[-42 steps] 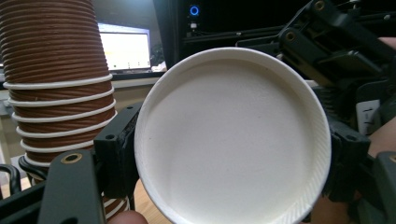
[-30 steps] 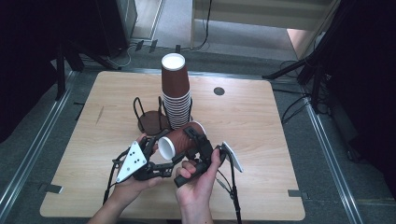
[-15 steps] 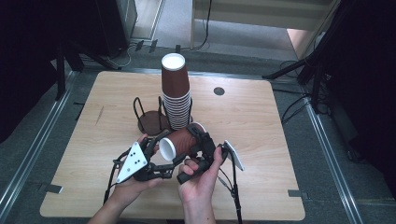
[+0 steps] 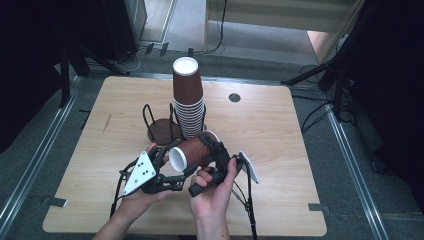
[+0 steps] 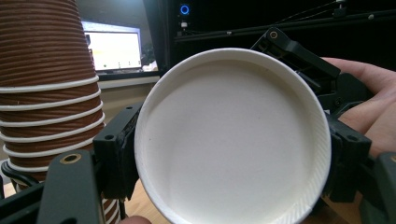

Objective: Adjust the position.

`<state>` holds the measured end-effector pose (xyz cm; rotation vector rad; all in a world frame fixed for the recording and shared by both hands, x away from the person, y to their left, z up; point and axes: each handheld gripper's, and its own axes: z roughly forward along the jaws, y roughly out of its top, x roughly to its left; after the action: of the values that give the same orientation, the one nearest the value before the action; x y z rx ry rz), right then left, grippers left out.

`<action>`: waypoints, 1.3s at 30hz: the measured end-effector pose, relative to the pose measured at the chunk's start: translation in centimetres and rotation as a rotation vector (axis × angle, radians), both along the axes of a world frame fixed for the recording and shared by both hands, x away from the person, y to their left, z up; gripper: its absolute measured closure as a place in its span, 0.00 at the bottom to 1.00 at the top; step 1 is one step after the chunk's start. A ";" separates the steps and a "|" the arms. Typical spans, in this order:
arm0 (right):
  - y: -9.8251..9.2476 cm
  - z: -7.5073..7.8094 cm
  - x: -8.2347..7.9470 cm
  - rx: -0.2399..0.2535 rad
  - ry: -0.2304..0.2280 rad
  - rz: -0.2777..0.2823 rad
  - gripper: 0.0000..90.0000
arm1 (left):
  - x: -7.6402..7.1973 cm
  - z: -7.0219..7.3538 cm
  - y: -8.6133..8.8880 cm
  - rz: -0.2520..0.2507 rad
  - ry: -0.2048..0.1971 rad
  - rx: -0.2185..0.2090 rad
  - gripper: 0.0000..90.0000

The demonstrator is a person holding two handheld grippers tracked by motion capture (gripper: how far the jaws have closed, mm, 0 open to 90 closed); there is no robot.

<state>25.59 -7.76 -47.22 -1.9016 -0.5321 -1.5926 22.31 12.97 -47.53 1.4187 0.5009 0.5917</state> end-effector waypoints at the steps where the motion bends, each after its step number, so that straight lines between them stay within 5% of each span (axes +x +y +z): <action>1: 0.0 0.0 0.0 0.001 0.000 0.003 0.07 | -0.1 0.0 0.0 0.002 0.004 0.002 0.26; 14: 0.4 0.1 -0.2 0.012 -0.035 0.016 0.09 | -0.3 0.5 0.6 -0.010 0.033 -0.038 0.16; 21: 0.4 0.1 -0.1 0.005 -0.045 0.022 0.10 | -0.4 0.6 0.6 0.044 0.046 -0.047 0.11; 31: -0.2 0.6 0.3 -0.005 -0.064 -0.004 0.10 | -0.5 0.9 1.0 0.004 0.091 -0.092 0.00; 39: -0.6 1.0 0.5 -0.039 -0.088 -0.021 0.10 | -0.5 0.6 1.2 0.019 0.109 -0.034 0.00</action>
<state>26.08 -8.34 -46.24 -1.8787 -0.5857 -1.6973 21.77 14.17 -46.88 1.4206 0.6089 0.5212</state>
